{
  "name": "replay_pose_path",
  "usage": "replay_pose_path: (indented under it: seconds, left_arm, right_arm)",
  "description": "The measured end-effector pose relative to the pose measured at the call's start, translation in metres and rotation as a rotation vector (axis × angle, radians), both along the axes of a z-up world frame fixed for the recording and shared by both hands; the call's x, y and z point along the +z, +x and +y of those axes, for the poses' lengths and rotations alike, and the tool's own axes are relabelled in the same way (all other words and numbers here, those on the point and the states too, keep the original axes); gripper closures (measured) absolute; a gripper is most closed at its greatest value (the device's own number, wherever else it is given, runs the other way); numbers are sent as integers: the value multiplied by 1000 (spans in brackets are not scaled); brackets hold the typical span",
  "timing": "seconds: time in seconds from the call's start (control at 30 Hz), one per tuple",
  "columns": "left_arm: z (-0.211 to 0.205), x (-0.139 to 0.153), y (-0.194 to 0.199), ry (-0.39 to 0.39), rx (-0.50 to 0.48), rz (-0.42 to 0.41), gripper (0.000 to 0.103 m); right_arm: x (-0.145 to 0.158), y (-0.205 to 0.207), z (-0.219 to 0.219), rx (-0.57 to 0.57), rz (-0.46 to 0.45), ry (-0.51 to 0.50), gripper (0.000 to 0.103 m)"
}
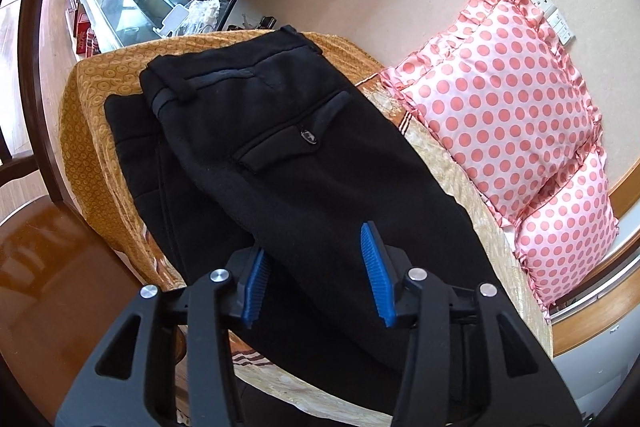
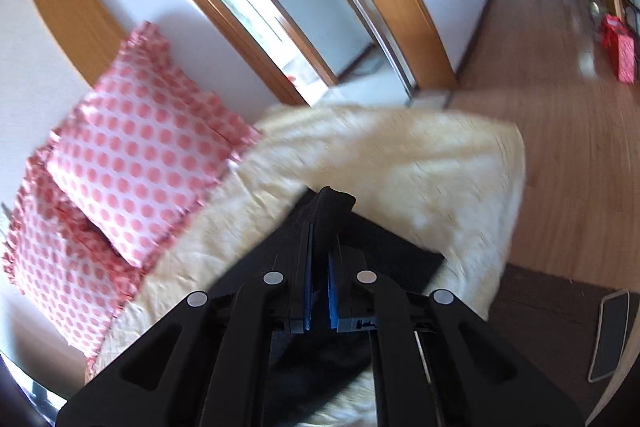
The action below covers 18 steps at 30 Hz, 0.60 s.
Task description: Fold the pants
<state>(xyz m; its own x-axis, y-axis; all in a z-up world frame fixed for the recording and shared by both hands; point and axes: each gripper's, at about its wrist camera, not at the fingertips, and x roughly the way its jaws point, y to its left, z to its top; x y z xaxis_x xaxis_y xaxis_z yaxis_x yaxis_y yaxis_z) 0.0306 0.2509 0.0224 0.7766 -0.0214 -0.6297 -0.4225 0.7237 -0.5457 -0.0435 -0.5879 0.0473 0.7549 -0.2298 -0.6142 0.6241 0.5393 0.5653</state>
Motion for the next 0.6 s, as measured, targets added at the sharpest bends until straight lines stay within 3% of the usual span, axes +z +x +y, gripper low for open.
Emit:
replay_pose_path:
  seconds: [0.2,0.5,0.6]
  left_arm:
    - [2,-3,1,-5,2,3,53]
    - [11,-5,4,-26,18,1,53]
    - [12,-4,4,-14,35,6,68]
  right_arm:
    - [-32,-2,-4,-6,81,47,97]
    - [-34,-4,-2,10,82,24,97]
    - [-33,-2,-2,13,84,25,97]
